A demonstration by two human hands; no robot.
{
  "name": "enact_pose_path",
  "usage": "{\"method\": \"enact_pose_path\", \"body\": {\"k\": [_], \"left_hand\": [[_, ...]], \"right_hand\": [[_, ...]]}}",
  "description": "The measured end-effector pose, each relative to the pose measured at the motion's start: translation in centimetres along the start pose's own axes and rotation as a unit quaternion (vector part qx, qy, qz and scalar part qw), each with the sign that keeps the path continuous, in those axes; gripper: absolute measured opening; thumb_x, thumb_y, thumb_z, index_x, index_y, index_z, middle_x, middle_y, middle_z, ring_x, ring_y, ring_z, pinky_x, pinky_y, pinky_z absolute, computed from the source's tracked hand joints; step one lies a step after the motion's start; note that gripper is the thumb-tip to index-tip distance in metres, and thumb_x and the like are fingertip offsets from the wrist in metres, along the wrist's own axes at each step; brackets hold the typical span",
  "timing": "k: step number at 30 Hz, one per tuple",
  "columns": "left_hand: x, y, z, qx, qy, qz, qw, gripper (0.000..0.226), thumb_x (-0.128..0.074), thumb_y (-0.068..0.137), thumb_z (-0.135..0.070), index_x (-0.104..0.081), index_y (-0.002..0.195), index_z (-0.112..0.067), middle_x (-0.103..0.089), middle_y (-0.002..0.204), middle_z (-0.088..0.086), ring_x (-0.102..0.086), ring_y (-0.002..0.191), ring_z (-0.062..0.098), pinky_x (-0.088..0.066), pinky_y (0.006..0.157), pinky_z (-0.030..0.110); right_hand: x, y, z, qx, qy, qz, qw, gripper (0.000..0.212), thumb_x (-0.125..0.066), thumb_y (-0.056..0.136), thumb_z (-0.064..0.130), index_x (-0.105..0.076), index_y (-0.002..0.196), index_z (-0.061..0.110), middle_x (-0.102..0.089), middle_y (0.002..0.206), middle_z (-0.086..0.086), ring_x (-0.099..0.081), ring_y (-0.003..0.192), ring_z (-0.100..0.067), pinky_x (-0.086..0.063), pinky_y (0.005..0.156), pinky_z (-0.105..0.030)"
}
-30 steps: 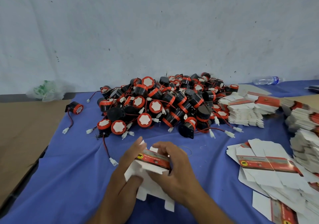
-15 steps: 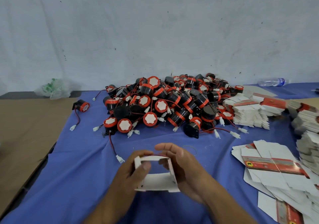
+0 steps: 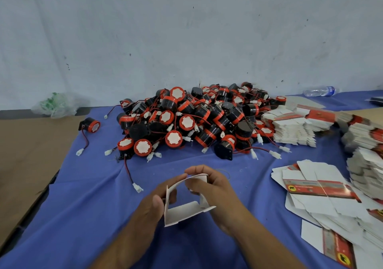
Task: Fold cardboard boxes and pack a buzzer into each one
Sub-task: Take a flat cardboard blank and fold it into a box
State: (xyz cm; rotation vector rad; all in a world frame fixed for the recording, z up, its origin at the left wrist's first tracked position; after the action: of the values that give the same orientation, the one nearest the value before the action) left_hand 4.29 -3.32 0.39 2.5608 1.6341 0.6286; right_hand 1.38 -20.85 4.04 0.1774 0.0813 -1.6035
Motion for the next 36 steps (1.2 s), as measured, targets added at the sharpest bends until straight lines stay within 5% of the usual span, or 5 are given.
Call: {"method": "enact_pose_path", "body": {"k": [7, 15, 20, 24, 36], "left_hand": [[-0.4, -0.3, -1.3, -0.008, -0.072, 0.027, 0.997, 0.045, -0.063, 0.077, -0.049, -0.062, 0.122, -0.051, -0.068, 0.118, -0.016, -0.062, 0.106, -0.001, -0.046, 0.085, 0.009], [0.3, 0.7, 0.0, 0.018, -0.102, -0.168, 0.980, 0.042, -0.051, 0.097, -0.003, -0.073, 0.100, -0.038, -0.071, 0.101, 0.003, -0.067, 0.091, 0.026, -0.059, 0.077, 0.030], [-1.1, 0.6, -1.2, 0.015, -0.122, -0.099, 0.987, 0.022, -0.053, 0.098, -0.035, -0.064, 0.117, -0.030, -0.070, 0.114, -0.010, -0.061, 0.115, 0.016, -0.050, 0.086, 0.019], [-2.6, -0.3, -1.7, -0.073, -0.044, -0.020, 0.996, 0.097, -0.048, 0.074, -0.085, -0.047, 0.138, -0.013, -0.057, 0.135, -0.005, -0.057, 0.123, 0.014, -0.047, 0.096, 0.029], [-0.1, -0.1, -2.0, -0.014, -0.105, -0.180, 0.978, 0.021, -0.053, 0.096, -0.015, -0.068, 0.093, -0.030, -0.070, 0.096, -0.003, -0.068, 0.084, 0.014, -0.052, 0.067, 0.028]], "right_hand": [[-0.1, 0.0, -0.6, 0.015, -0.033, 0.023, 0.999, 0.013, -0.065, 0.072, 0.031, -0.075, 0.080, 0.029, -0.067, 0.078, 0.008, -0.060, 0.076, -0.007, -0.048, 0.076, -0.023], [-0.9, -0.7, -1.5, 0.085, -0.169, 0.106, 0.976, 0.034, -0.064, 0.084, 0.048, -0.063, 0.117, 0.043, -0.057, 0.085, 0.010, -0.051, 0.076, -0.005, -0.045, 0.071, -0.020], [-1.0, 0.2, -1.1, 0.005, 0.015, 0.005, 1.000, 0.022, -0.061, 0.080, 0.021, -0.073, 0.094, 0.032, -0.067, 0.083, 0.002, -0.057, 0.078, -0.014, -0.046, 0.074, -0.029], [0.1, 0.6, -0.9, -0.029, 0.073, -0.044, 0.996, 0.032, -0.054, 0.094, 0.008, -0.076, 0.081, 0.028, -0.067, 0.078, -0.004, -0.058, 0.083, -0.027, -0.045, 0.073, -0.037], [-2.0, -1.2, -1.6, 0.074, -0.102, 0.062, 0.990, 0.050, -0.052, 0.086, 0.061, -0.062, 0.128, 0.036, -0.065, 0.124, 0.007, -0.061, 0.111, -0.009, -0.051, 0.093, -0.028]]}}
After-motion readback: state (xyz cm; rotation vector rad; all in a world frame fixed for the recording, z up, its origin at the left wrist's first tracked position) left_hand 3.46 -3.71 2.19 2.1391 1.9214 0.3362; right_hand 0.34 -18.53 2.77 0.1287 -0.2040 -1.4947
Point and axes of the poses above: each hand's wrist, its own y-axis towards the middle knuckle, its own x-axis out of the back of the hand, z = x × y, the point moved 1 cm from there along y, towards the middle knuckle
